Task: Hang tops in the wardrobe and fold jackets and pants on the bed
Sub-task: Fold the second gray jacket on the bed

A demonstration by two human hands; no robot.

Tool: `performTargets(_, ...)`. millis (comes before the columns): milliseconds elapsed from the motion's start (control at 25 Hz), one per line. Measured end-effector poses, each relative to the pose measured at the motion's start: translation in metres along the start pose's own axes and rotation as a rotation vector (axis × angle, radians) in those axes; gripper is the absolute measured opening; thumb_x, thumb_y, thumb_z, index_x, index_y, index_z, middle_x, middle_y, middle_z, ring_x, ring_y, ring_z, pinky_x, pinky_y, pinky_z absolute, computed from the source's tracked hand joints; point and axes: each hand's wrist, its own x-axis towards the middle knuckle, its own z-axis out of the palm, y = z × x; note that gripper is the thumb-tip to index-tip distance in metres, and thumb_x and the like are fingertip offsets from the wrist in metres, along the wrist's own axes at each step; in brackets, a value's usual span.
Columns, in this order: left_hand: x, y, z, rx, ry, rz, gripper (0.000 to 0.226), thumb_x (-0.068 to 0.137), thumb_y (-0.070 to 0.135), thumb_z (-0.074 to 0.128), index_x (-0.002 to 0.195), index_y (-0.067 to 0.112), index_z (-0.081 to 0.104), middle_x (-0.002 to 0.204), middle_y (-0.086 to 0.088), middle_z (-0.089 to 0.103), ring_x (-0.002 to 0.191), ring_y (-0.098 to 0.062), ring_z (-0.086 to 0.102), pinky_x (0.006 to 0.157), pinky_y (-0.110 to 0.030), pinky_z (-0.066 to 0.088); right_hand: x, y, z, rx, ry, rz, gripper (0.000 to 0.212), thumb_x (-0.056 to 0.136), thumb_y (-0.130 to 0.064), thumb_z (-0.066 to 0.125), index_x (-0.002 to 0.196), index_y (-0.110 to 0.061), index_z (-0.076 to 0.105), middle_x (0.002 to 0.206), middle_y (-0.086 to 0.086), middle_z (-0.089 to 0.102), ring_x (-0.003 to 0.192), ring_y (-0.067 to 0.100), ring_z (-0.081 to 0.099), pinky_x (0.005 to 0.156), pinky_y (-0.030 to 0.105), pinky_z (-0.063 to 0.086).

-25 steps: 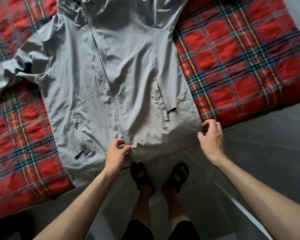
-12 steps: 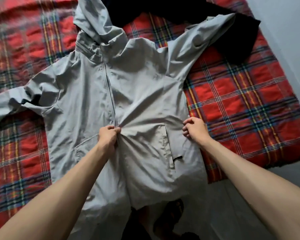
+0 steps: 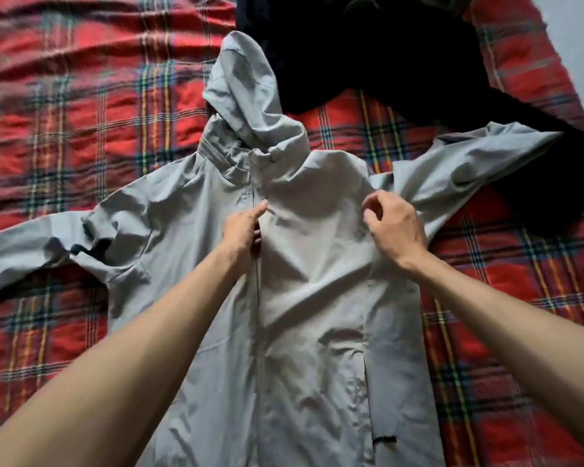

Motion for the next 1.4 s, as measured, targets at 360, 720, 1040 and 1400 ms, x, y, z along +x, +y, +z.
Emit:
performTargets(360, 0.066, 0.053, 0.031, 0.612, 0.444, 0.453, 0.027, 0.097, 0.041, 0.054, 0.101, 0.016, 0.060, 0.099, -0.011, 0.069, 0.094, -0.030, 0.062, 0.071, -0.031, 0.035, 0.171, -0.084, 0.038, 0.047, -0.050, -0.360, 0.021, 0.094, -0.042, 0.055, 0.109, -0.031, 0.065, 0.096, 0.001, 0.059, 0.095, 0.021, 0.059, 0.080, 0.035, 0.047)
performTargets(720, 0.118, 0.040, -0.002, 0.498, 0.307, 0.457, 0.017, 0.081, 0.044, 0.074, 0.072, 0.031, 0.067, 0.067, 0.012, 0.067, 0.063, -0.002, 0.059, 0.069, -0.033, 0.052, 0.218, -0.166, 0.105, -0.562, -0.245, -0.554, 0.035, 0.088, -0.044, 0.059, 0.109, -0.017, 0.062, 0.111, 0.010, 0.068, 0.105, 0.033, 0.064, 0.076, 0.035, 0.042)
performTargets(1040, 0.115, 0.040, 0.002, 0.439, 0.339, 0.433, 0.027, 0.080, 0.048, 0.074, 0.080, 0.022, 0.071, 0.072, 0.009, 0.071, 0.064, 0.001, 0.059, 0.067, -0.028, 0.046, 0.271, -0.118, 0.017, 0.617, -0.041, 0.175, 0.009, 0.079, -0.018, 0.064, 0.076, -0.020, 0.056, 0.070, 0.001, 0.057, 0.060, 0.014, 0.053, 0.053, 0.030, 0.045)
performTargets(1400, 0.119, 0.041, 0.001, 0.471, 0.339, 0.428, 0.029, 0.081, 0.050, 0.072, 0.083, 0.022, 0.071, 0.071, 0.010, 0.070, 0.062, 0.004, 0.057, 0.063, -0.023, 0.043, 0.190, -0.101, 0.060, -0.348, -0.329, -0.829, 0.021, 0.084, -0.034, 0.063, 0.103, -0.024, 0.067, 0.108, 0.002, 0.065, 0.101, 0.027, 0.062, 0.079, 0.037, 0.048)
